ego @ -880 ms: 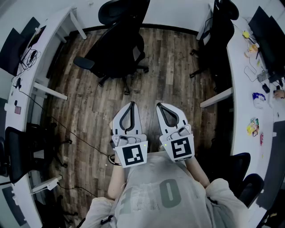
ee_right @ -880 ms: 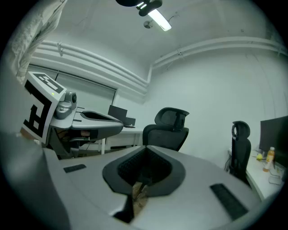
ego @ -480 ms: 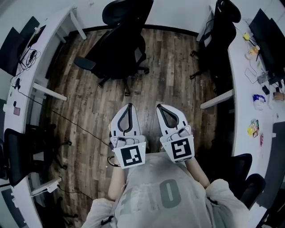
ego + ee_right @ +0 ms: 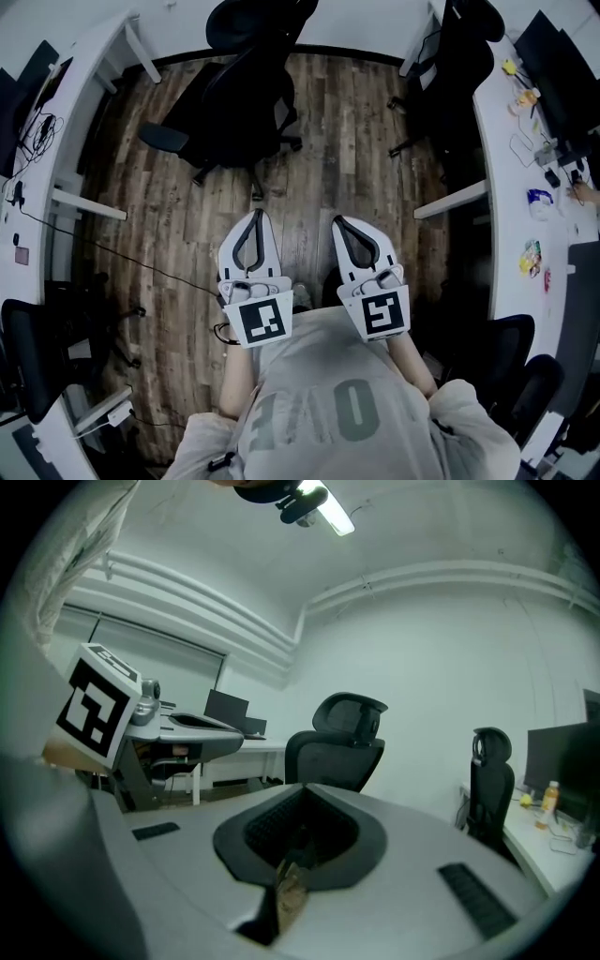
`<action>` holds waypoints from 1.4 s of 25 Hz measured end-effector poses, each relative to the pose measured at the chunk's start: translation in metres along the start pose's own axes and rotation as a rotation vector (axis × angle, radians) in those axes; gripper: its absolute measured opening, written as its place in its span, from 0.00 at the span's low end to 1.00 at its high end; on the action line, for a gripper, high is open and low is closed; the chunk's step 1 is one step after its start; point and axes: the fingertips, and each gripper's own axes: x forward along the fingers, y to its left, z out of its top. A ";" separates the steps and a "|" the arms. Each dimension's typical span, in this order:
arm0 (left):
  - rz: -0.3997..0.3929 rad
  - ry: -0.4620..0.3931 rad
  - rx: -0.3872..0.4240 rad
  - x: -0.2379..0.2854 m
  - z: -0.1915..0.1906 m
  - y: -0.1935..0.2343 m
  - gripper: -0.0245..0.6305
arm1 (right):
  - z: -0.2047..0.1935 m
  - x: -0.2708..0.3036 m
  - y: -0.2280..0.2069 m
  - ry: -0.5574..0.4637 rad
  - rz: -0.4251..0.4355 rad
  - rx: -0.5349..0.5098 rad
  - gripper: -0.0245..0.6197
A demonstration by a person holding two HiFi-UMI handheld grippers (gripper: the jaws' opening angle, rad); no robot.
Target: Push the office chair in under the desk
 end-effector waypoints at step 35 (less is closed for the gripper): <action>0.224 0.105 0.090 0.309 0.024 0.032 0.06 | 0.030 0.288 -0.240 -0.142 0.344 0.083 0.07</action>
